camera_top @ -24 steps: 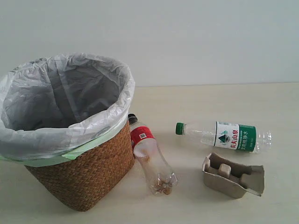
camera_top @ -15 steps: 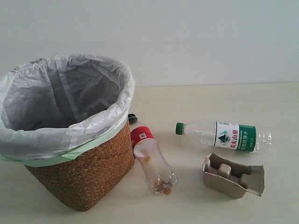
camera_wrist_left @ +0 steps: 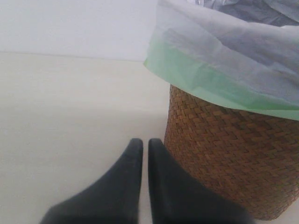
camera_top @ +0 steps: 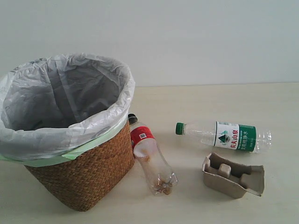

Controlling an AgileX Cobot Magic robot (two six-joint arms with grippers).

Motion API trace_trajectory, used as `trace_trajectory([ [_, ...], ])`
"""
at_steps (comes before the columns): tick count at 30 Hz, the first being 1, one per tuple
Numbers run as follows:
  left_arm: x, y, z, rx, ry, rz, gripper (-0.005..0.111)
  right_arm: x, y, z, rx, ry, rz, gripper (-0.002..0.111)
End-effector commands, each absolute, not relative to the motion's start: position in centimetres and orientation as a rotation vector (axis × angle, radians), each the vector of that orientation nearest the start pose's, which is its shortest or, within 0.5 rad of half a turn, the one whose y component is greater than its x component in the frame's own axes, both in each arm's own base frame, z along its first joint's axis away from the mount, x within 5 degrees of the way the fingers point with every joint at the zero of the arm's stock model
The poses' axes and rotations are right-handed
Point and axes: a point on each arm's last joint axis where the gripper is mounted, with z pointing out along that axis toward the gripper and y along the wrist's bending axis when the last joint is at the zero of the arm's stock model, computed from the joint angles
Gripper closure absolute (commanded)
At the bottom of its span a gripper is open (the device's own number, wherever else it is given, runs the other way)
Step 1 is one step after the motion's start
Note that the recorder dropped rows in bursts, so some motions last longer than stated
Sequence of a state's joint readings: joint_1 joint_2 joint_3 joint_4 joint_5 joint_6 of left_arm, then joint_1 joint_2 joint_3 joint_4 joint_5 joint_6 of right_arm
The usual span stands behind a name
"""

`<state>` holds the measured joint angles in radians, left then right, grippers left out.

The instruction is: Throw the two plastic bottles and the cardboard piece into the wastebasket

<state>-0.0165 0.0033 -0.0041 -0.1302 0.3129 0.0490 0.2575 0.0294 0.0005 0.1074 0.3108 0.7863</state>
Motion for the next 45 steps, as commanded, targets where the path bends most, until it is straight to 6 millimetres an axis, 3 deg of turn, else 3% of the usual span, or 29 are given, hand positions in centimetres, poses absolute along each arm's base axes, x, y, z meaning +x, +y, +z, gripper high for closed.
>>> trace_trajectory([
  [1,5.4,-0.4,18.5,-0.027,1.792,-0.101,0.103,5.3,1.7,18.5,0.649,1.783,0.900,0.104],
  [12,5.4,-0.4,18.5,-0.027,1.792,-0.101,0.103,5.4,1.7,18.7,0.663,1.755,0.924,0.104],
  [19,5.4,-0.4,18.5,-0.027,1.792,-0.101,0.103,5.6,1.6,20.1,0.647,1.595,0.991,0.104],
  [23,5.4,-0.4,18.5,-0.027,1.792,-0.101,0.103,5.6,1.5,21.4,0.459,1.479,0.915,0.104],
  [27,5.4,-0.4,18.5,-0.027,1.792,-0.101,0.103,5.5,1.9,24.7,0.261,1.461,0.837,0.104],
  [32,5.4,-0.4,18.5,-0.027,1.792,-0.101,0.103,6.9,3.2,29.0,-0.028,1.626,0.638,0.104],
  [37,5.4,-0.4,18.5,-0.027,1.792,-0.101,0.103,9.8,4.6,33.6,-0.306,1.865,0.389,0.104],
  [41,5.4,-0.4,18.5,-0.027,1.792,-0.101,0.103,12.9,5.8,35.4,-0.466,2.117,0.248,0.104],
  [45,5.4,-0.4,18.5,-0.027,1.792,-0.101,0.103,16.4,6.5,35.1,-0.597,2.366,0.055,0.105],
])
